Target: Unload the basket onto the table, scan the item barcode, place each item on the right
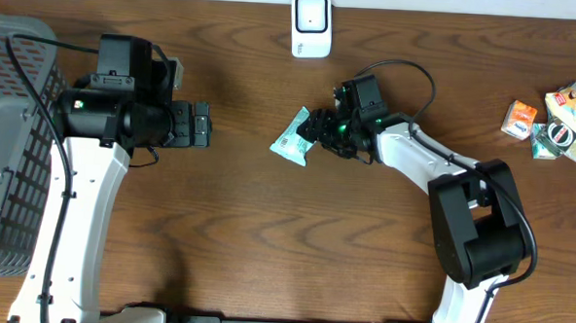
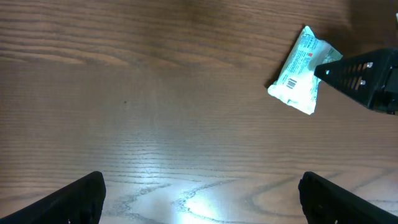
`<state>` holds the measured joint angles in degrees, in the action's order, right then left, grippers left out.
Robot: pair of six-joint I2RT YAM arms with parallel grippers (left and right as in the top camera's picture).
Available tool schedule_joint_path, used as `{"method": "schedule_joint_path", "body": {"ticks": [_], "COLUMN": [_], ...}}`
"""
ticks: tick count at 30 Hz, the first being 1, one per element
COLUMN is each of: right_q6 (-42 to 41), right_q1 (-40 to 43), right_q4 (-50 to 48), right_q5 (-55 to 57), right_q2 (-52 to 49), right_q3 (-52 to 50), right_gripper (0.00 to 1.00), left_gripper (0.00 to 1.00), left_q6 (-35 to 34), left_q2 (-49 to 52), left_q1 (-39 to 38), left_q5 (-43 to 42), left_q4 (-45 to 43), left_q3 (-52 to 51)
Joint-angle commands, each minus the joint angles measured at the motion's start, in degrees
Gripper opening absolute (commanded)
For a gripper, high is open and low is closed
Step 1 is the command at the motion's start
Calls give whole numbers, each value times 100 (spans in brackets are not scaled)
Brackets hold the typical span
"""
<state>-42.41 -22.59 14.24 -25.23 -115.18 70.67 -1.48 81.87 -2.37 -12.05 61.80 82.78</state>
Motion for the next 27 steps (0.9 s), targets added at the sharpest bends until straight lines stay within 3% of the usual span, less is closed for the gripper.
{"method": "schedule_joint_path", "body": {"ticks": [1, 9, 13, 15, 21, 27], "right_q6": [-385, -896, -927, -743, -256, 728], "right_q1": [-57, -175, -188, -160, 55, 455], "right_q4": [-33, -225, -269, -247, -319, -341], "right_q5": [-114, -44, -66, -66, -557, -1440], "right_q2": [-149, -570, -802, -815, -625, 192], "right_q3": [46, 46, 46, 46, 50, 52], "right_gripper": [68, 63, 16, 1, 1, 1], "left_gripper": [98, 98, 98, 98, 98, 97], "left_q6": [13, 13, 13, 13, 13, 13], "left_q2": [13, 13, 13, 13, 13, 13], "left_q1": [-17, -17, -17, -17, -17, -17], "left_q5": [13, 13, 13, 13, 13, 13], "left_q4": [31, 31, 31, 31, 31, 31], "left_q3": [-22, -22, -22, -22, -22, -22]}}
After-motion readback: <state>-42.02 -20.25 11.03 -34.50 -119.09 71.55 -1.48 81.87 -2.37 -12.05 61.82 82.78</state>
